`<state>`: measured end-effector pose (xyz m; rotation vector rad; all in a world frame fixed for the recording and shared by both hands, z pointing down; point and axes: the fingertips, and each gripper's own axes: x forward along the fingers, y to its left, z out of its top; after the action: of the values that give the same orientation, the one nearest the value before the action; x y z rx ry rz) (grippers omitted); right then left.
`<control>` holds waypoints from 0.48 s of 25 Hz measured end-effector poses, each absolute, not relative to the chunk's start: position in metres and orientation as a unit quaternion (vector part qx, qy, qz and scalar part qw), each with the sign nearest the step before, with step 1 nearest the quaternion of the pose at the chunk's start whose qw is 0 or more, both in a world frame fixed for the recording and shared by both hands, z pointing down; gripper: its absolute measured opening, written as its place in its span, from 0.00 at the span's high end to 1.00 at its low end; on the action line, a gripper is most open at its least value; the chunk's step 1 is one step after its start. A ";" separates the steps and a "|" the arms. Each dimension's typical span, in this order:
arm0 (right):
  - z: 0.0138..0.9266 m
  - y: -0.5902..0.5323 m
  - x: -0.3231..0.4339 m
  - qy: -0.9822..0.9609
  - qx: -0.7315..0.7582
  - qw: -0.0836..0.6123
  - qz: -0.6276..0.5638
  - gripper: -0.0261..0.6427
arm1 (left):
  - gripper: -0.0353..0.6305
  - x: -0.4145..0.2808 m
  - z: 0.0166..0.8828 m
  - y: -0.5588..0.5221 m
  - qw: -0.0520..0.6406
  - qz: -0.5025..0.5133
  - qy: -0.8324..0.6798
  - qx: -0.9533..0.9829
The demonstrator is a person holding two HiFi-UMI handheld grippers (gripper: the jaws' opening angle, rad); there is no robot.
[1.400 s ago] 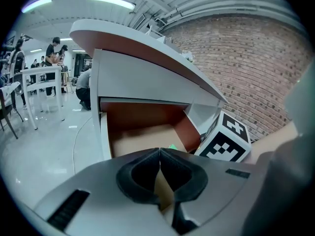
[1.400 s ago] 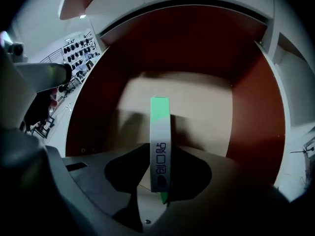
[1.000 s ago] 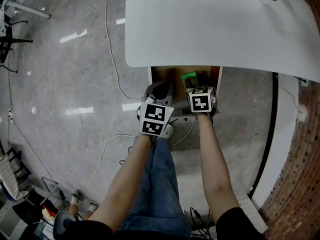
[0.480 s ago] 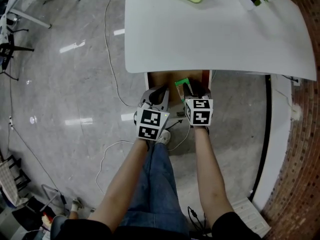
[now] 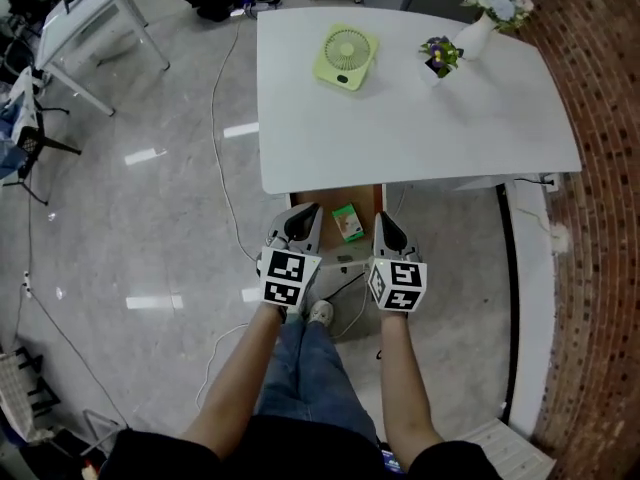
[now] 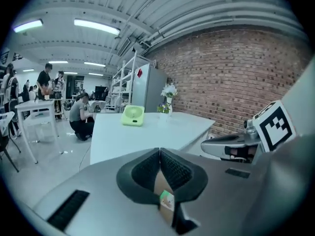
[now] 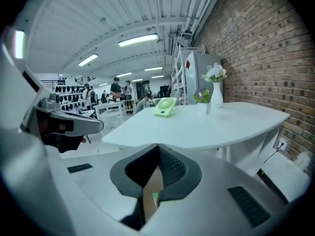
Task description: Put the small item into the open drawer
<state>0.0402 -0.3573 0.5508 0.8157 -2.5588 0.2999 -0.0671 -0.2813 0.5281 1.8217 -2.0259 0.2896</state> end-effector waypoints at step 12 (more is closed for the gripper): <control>0.366 -0.341 0.075 -0.939 0.328 0.085 0.054 0.96 | 0.91 -0.056 0.372 -0.266 0.094 0.093 -0.722 0.679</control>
<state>0.0752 -0.3410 0.3665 0.9790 -2.8004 0.1607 -0.0556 -0.2659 0.3722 2.0149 -2.1421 0.2752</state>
